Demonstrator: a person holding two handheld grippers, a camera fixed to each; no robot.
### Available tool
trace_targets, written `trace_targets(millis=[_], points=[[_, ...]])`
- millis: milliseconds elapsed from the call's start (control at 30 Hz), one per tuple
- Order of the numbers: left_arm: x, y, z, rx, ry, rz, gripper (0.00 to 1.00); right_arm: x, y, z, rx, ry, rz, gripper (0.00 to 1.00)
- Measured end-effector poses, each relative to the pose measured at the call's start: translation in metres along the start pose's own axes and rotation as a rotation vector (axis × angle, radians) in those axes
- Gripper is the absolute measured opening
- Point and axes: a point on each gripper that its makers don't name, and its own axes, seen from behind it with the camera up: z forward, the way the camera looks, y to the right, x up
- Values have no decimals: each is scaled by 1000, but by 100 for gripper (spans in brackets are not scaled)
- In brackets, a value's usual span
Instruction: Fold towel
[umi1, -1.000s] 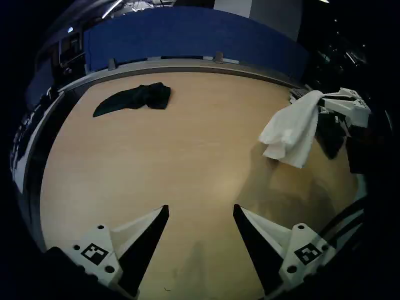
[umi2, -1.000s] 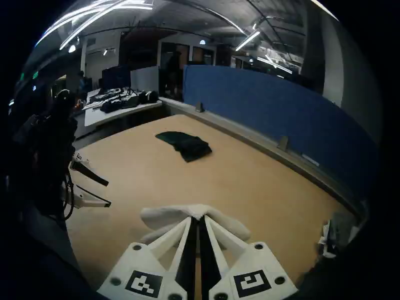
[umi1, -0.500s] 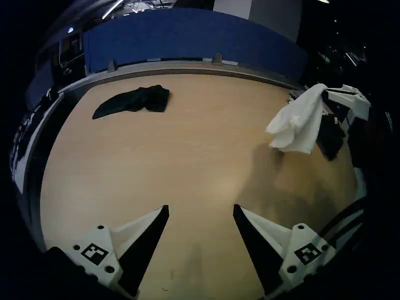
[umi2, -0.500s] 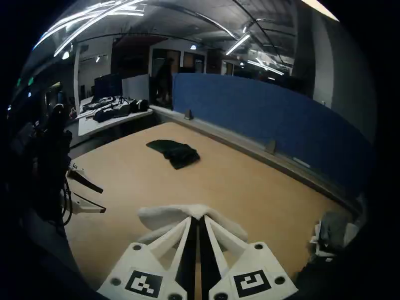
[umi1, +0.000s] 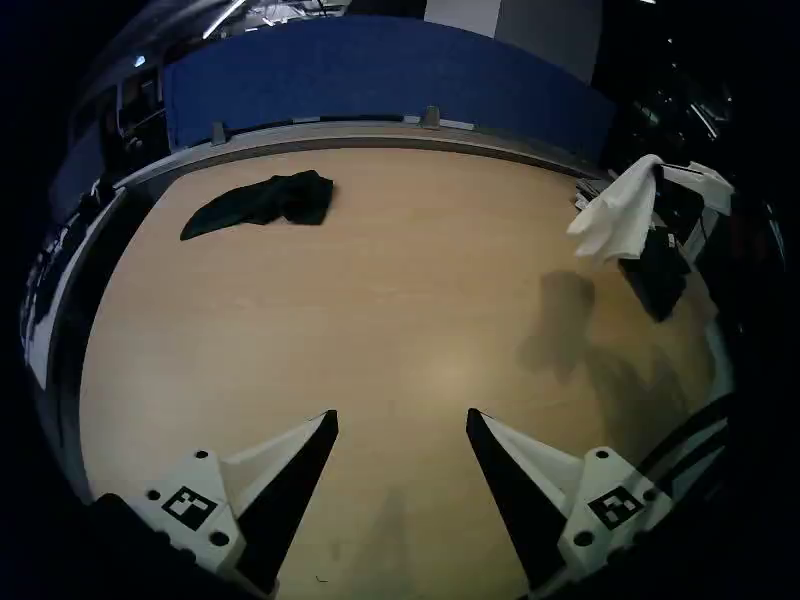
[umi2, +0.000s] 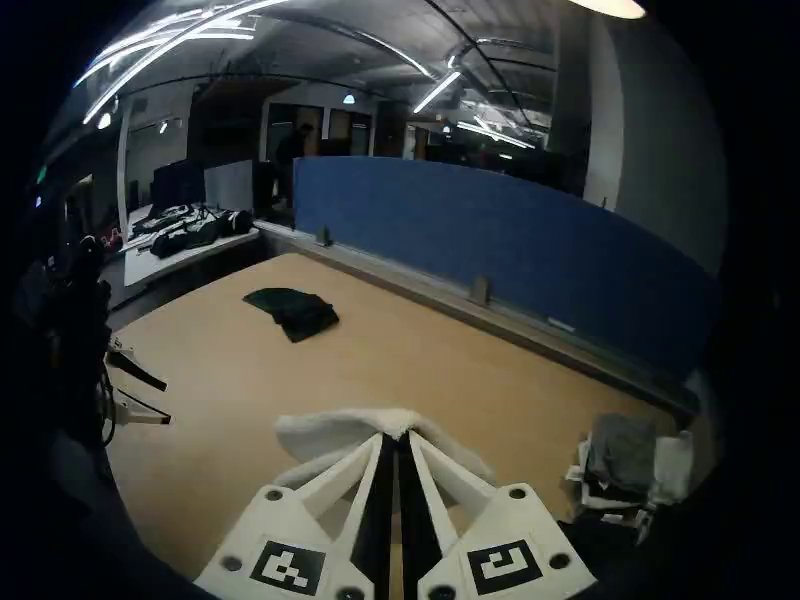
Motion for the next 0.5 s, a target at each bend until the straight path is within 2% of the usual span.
trace_targets(millis=[500], points=[[0,2,6,16,-11,-3,95,2,112,-28,-142,-4,10,3]])
